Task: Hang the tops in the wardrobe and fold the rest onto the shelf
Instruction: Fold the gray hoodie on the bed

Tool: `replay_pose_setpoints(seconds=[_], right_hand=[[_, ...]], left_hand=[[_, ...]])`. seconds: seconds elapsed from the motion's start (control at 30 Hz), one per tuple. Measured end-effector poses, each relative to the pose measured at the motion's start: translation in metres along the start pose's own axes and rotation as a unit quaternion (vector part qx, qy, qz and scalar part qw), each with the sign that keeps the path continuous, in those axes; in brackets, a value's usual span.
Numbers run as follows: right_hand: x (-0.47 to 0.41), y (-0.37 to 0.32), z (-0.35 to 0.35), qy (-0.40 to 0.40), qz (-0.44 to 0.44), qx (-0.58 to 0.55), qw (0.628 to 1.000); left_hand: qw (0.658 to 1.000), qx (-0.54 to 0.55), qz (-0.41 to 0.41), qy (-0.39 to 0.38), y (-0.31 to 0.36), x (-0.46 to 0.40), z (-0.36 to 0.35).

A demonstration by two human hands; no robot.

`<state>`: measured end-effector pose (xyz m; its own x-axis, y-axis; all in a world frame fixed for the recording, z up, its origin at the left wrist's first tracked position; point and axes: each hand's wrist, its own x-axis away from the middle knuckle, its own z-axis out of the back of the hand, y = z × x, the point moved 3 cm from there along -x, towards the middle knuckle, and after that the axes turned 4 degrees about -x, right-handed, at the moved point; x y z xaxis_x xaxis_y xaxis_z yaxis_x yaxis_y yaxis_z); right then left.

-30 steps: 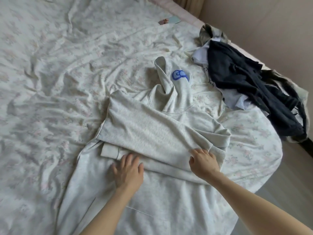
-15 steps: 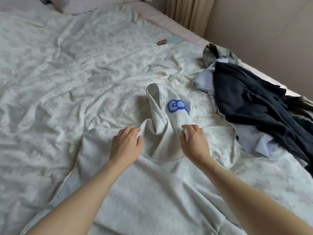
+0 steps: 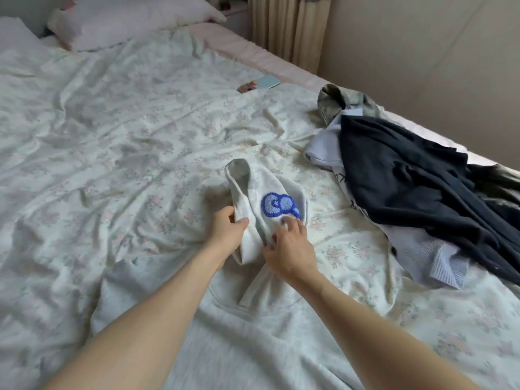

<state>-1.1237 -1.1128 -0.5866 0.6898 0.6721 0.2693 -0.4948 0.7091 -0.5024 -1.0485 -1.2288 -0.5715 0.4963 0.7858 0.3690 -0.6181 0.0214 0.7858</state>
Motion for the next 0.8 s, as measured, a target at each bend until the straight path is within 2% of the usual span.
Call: replay_pose_setpoints(seconds=[0.1,0.2,0.27,0.3,0.37,0.43,0.5,0.63,0.73,0.8], right_hand=[[0.011,0.009,0.021,0.137,-0.035,-0.105,0.984],[0.027,0.019,0.038,0.208,-0.069,-0.171,0.961],[0.032,0.027,0.050,0.240,-0.107,-0.214,0.941],[0.032,0.030,0.058,0.249,-0.122,-0.233,0.932],[0.032,0.033,0.070,0.247,-0.126,-0.266,0.923],[0.029,0.027,0.079,0.221,-0.116,-0.274,0.929],[0.022,0.022,0.087,0.187,-0.112,-0.249,0.944],[0.002,0.015,0.093,0.125,-0.169,-0.174,0.962],[-0.004,0.016,0.099,0.127,-0.191,-0.173,0.958],[-0.001,0.020,0.103,0.140,-0.183,-0.159,0.960]], left_hand=[[0.987,-0.070,-0.104,0.101,0.028,0.005,0.020],[0.946,-0.139,-0.200,0.213,0.056,0.009,0.044],[0.927,-0.161,-0.228,0.252,0.064,0.010,0.055],[0.925,-0.172,-0.231,0.250,0.066,0.010,0.059],[0.942,-0.176,-0.208,0.194,0.061,0.009,0.059],[0.966,-0.170,-0.166,0.103,0.050,0.006,0.050],[0.972,-0.175,-0.149,0.046,0.044,0.007,0.039],[0.975,-0.185,-0.126,0.011,0.043,0.005,0.029],[0.965,-0.230,-0.126,0.005,0.054,0.004,0.022],[0.950,-0.266,-0.161,0.031,0.062,0.007,0.017]])
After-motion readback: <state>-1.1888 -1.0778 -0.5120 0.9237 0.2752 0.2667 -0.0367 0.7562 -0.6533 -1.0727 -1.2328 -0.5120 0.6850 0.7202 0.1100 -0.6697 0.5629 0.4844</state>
